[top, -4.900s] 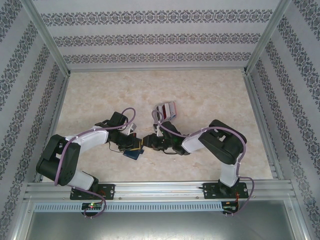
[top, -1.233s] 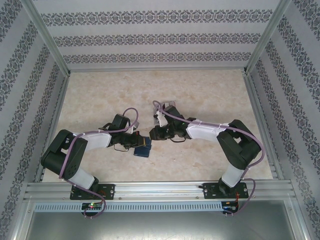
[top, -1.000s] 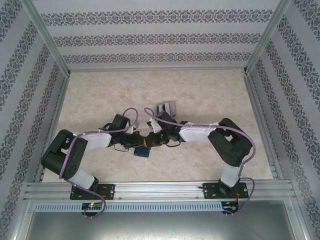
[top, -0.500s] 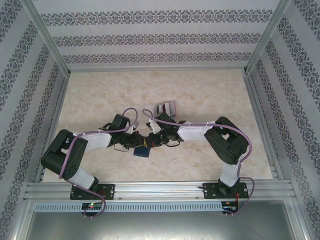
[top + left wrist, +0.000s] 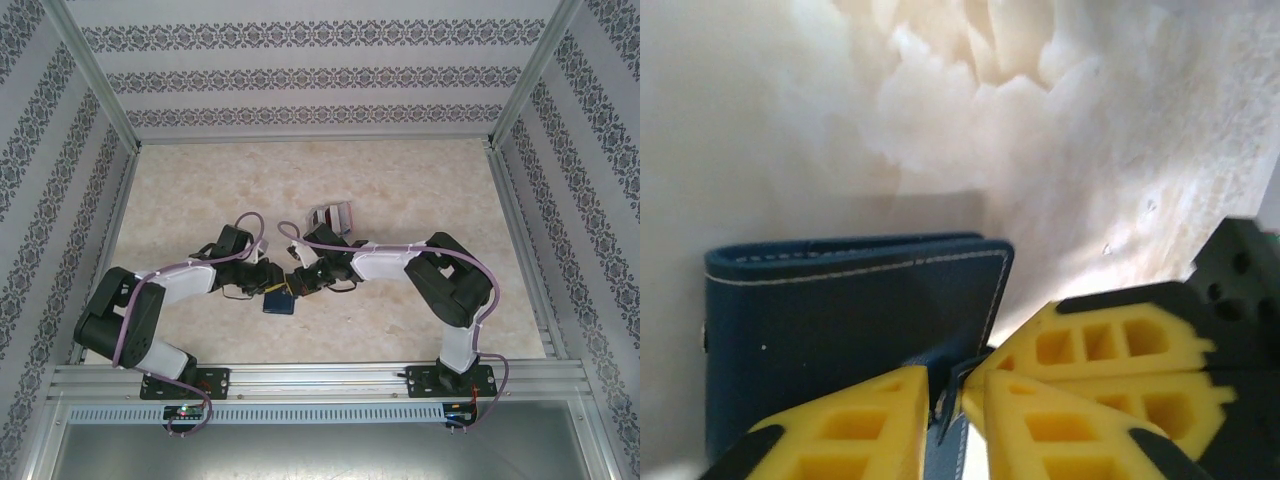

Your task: Put the credit cards into the card holder

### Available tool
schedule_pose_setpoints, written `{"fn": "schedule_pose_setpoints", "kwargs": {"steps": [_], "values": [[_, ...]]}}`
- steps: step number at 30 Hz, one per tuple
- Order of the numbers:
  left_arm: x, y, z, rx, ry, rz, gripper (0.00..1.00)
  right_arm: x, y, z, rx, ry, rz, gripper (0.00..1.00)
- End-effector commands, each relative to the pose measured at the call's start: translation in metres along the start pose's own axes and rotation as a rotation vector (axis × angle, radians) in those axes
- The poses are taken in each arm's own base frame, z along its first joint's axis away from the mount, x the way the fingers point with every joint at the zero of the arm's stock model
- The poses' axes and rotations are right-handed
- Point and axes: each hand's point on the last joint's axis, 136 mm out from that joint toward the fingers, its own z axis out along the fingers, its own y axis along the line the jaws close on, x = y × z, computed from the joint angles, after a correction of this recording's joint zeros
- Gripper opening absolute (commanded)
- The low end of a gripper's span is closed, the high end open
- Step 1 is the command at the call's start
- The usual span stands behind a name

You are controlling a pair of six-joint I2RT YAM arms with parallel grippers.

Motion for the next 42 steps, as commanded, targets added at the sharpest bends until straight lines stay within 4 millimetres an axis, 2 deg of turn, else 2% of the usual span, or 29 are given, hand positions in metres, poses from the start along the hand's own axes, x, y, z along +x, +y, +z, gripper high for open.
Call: {"fn": "schedule_pose_setpoints", "kwargs": {"steps": [1, 4, 8, 10, 13, 21, 26, 35, 42], "values": [[-0.008, 0.007, -0.016, -0.02, -0.048, -0.075, 0.14, 0.006, 0.011, 0.004, -0.06, 0.018, 0.015, 0.13], [-0.01, 0.018, -0.029, -0.09, -0.09, -0.087, 0.12, -0.006, 0.023, -0.005, -0.077, -0.016, 0.006, 0.16], [-0.007, 0.033, -0.047, -0.188, -0.119, -0.103, 0.12, -0.012, 0.018, -0.015, 0.033, -0.037, 0.042, 0.27], [-0.007, 0.043, -0.052, -0.221, -0.129, -0.136, 0.18, -0.011, 0.02, -0.017, 0.073, -0.054, 0.076, 0.33], [-0.006, 0.051, -0.05, -0.211, -0.114, -0.177, 0.2, -0.008, 0.023, -0.016, 0.16, -0.064, 0.106, 0.34], [0.01, 0.059, -0.028, -0.157, 0.003, -0.199, 0.18, -0.01, 0.009, -0.009, 0.36, -0.069, 0.132, 0.41], [0.013, 0.063, -0.025, -0.158, 0.015, -0.194, 0.18, -0.009, 0.005, -0.006, 0.481, -0.05, 0.097, 0.4], [0.017, 0.064, -0.018, -0.137, 0.041, -0.189, 0.14, -0.007, 0.008, 0.007, 0.488, -0.02, 0.101, 0.37], [0.019, 0.067, -0.015, -0.129, 0.049, -0.193, 0.1, -0.01, 0.006, 0.01, 0.507, -0.013, 0.092, 0.27]]}}
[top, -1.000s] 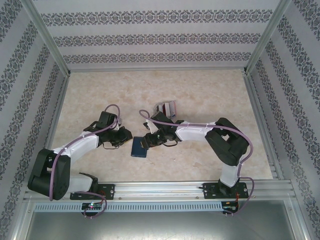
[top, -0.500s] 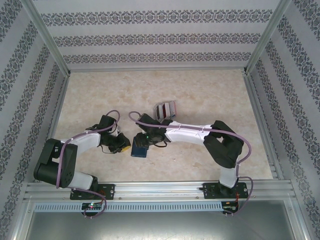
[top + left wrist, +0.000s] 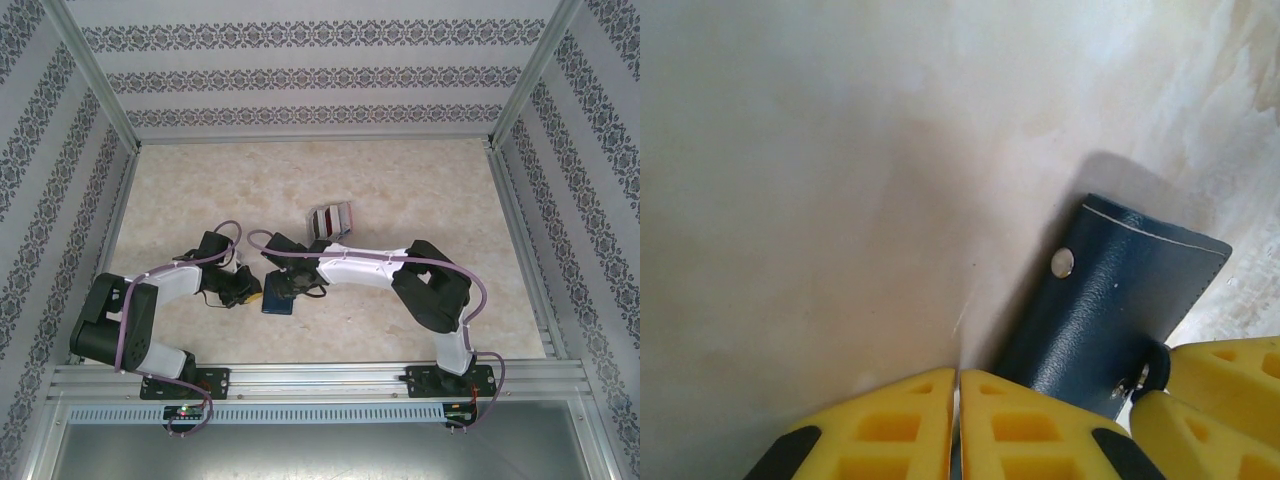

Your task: Put the credit cards into the card holder

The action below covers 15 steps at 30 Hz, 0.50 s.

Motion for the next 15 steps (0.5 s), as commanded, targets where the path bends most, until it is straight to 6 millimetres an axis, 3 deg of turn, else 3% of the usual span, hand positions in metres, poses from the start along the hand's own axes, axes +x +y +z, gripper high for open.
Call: {"fn": "schedule_pose_setpoints", "kwargs": {"steps": [1, 6, 15], "values": [[0.0049, 0.0056, 0.0068, 0.013, 0.03, 0.008, 0.1, 0.0014, -0.0023, 0.0045, 0.043, 0.008, -0.003, 0.27], [0.0086, 0.0039, 0.0117, 0.044, 0.058, 0.003, 0.07, 0.0024, 0.0009, 0.0065, 0.05, 0.015, -0.013, 0.31], [0.0084, 0.0037, 0.0129, 0.044, 0.063, 0.005, 0.05, 0.0013, 0.0016, 0.0052, 0.054, 0.011, -0.016, 0.11]]}}
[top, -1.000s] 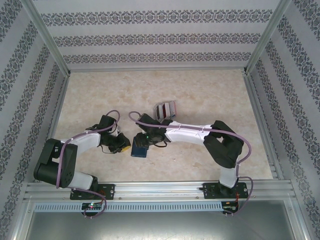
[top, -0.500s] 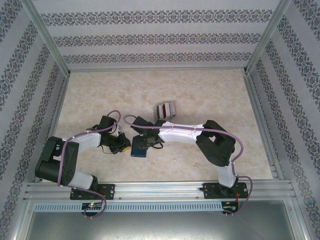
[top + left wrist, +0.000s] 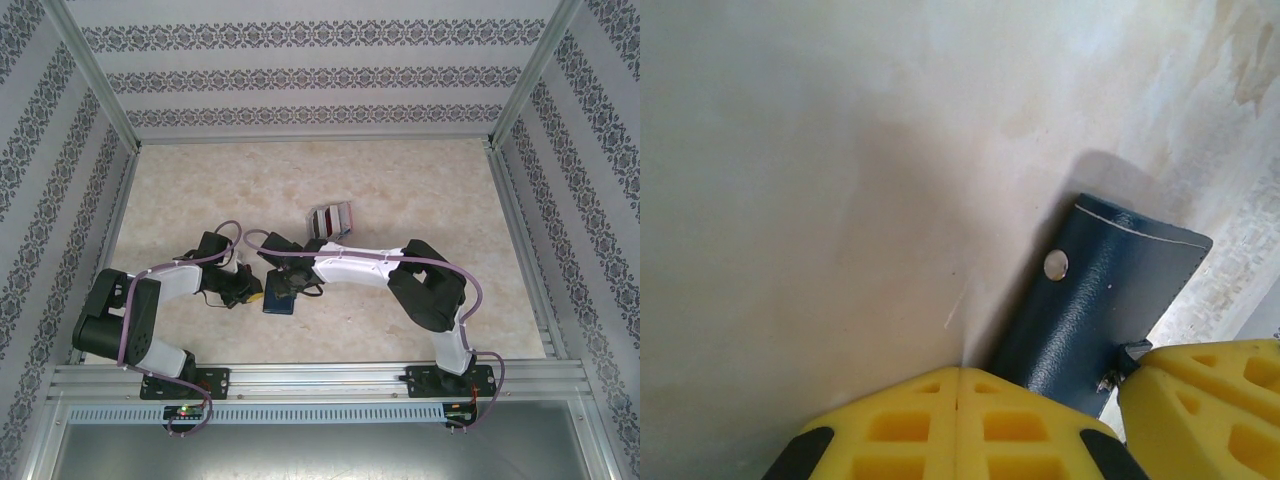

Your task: Put the credit cards into the card holder

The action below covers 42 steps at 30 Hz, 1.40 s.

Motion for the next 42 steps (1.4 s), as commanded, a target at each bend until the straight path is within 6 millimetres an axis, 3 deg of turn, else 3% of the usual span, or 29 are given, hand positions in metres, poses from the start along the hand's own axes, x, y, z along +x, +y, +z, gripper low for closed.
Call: {"fn": "schedule_pose_setpoints", "kwargs": {"steps": [1, 15, 30, 38, 42], "values": [[0.007, 0.01, 0.009, -0.011, 0.034, 0.007, 0.05, 0.005, 0.0, 0.001, 0.026, 0.011, -0.011, 0.11], [0.007, 0.012, 0.011, -0.021, 0.039, 0.002, 0.04, 0.009, -0.001, -0.011, 0.01, -0.006, -0.036, 0.06], [0.005, 0.018, 0.017, -0.037, 0.045, -0.033, 0.01, 0.034, 0.002, 0.005, -0.018, 0.042, -0.101, 0.06], [-0.005, 0.012, 0.015, -0.038, 0.021, -0.026, 0.0, 0.049, 0.015, 0.009, -0.15, 0.02, -0.322, 0.0], [-0.012, 0.003, 0.013, -0.022, 0.003, -0.029, 0.0, 0.051, 0.008, 0.012, -0.138, -0.036, -0.466, 0.0]]}}
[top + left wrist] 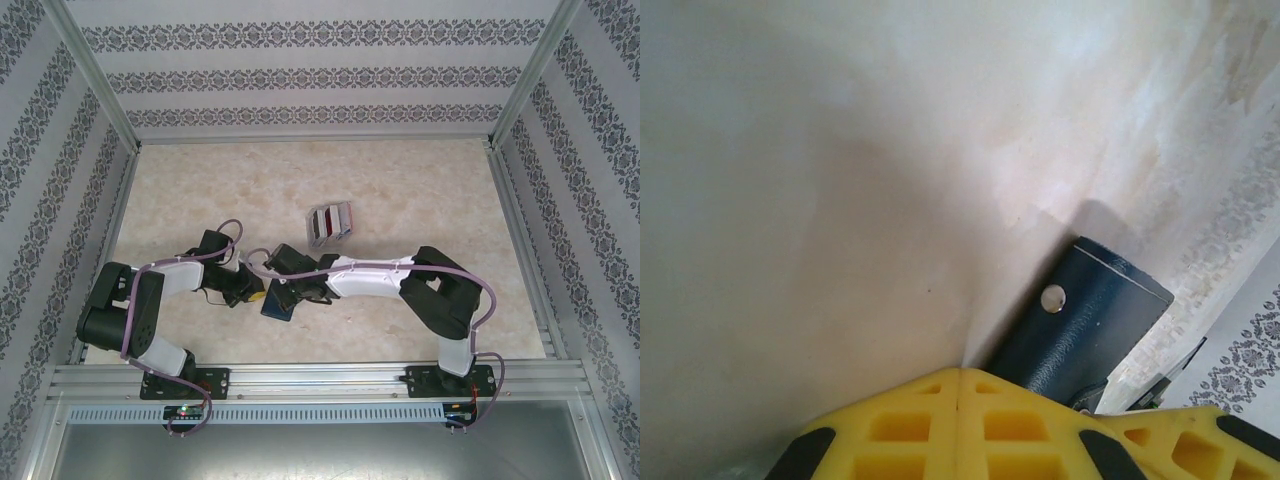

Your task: Put the credit cards into the card holder

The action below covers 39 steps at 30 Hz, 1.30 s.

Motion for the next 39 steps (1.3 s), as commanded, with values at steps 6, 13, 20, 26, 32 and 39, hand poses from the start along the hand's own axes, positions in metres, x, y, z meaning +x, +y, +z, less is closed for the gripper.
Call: {"fn": "schedule_pose_setpoints", "kwargs": {"steps": [6, 13, 20, 26, 32, 39], "values": [[-0.012, 0.002, 0.0, -0.055, -0.052, 0.004, 0.01, 0.047, 0.008, 0.013, -0.085, 0.033, -0.231, 0.04], [-0.01, 0.008, 0.0, -0.072, -0.049, -0.004, 0.01, 0.016, 0.01, -0.015, -0.117, -0.058, -0.194, 0.22], [-0.01, 0.008, 0.0, -0.078, -0.045, 0.003, 0.01, -0.013, 0.009, -0.045, -0.206, -0.073, -0.091, 0.3], [-0.011, 0.009, 0.001, -0.08, -0.039, 0.007, 0.01, 0.0, 0.001, -0.052, -0.238, 0.067, -0.02, 0.18], [-0.009, 0.012, 0.002, -0.086, -0.034, 0.009, 0.0, 0.009, -0.003, -0.04, -0.213, 0.168, -0.01, 0.08], [-0.009, 0.013, 0.002, -0.086, -0.034, 0.006, 0.0, 0.008, 0.001, -0.036, -0.233, 0.196, -0.004, 0.06]]}}
